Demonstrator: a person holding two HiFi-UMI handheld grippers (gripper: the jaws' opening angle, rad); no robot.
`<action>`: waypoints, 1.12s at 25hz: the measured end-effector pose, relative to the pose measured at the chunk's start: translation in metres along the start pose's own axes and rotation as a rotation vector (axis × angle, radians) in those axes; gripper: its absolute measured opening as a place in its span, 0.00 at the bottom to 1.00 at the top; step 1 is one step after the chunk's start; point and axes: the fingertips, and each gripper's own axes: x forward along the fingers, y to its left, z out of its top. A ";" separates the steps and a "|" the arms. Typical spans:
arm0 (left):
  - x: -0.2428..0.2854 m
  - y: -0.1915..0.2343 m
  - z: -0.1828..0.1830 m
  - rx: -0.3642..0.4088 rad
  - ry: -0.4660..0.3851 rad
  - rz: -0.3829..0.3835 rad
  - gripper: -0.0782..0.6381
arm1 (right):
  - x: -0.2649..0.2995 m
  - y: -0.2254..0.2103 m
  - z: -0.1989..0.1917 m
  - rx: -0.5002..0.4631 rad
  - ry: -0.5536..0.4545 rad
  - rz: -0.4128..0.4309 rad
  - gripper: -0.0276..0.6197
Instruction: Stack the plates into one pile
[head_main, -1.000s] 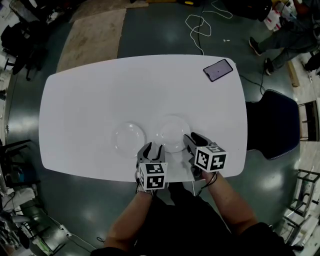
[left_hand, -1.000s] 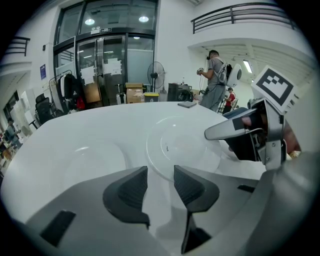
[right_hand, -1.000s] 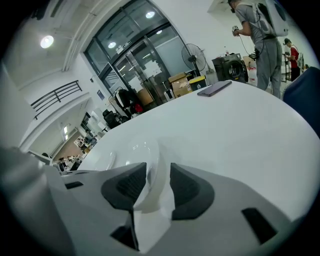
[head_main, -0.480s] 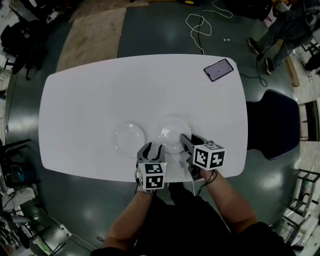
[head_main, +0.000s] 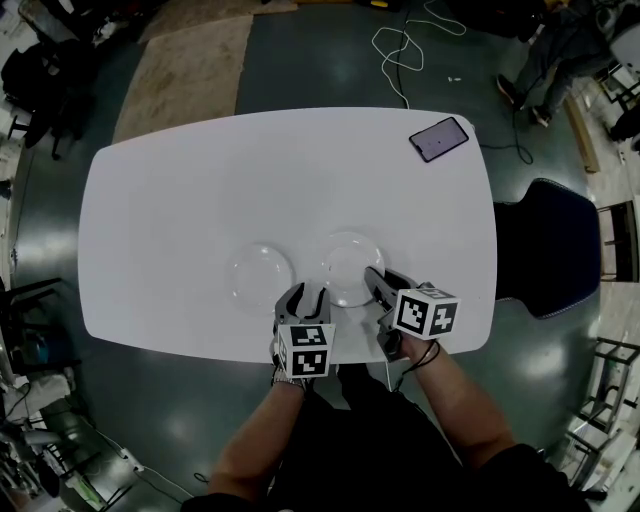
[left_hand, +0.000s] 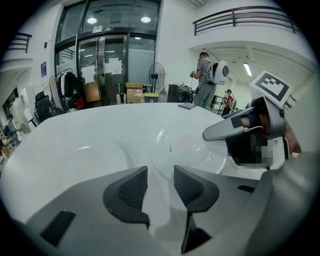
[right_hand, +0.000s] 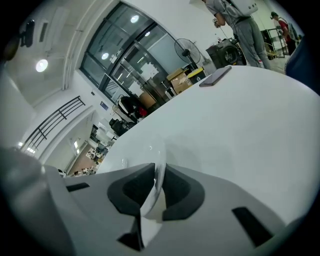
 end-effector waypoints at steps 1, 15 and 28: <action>0.000 0.000 0.000 0.000 0.001 -0.002 0.36 | -0.001 0.001 0.001 0.009 -0.004 0.005 0.12; -0.032 0.008 0.011 -0.007 -0.063 0.002 0.31 | -0.017 0.022 0.017 -0.047 -0.086 0.026 0.09; -0.097 0.048 0.018 -0.045 -0.196 0.002 0.13 | -0.039 0.086 0.020 -0.069 -0.182 0.087 0.09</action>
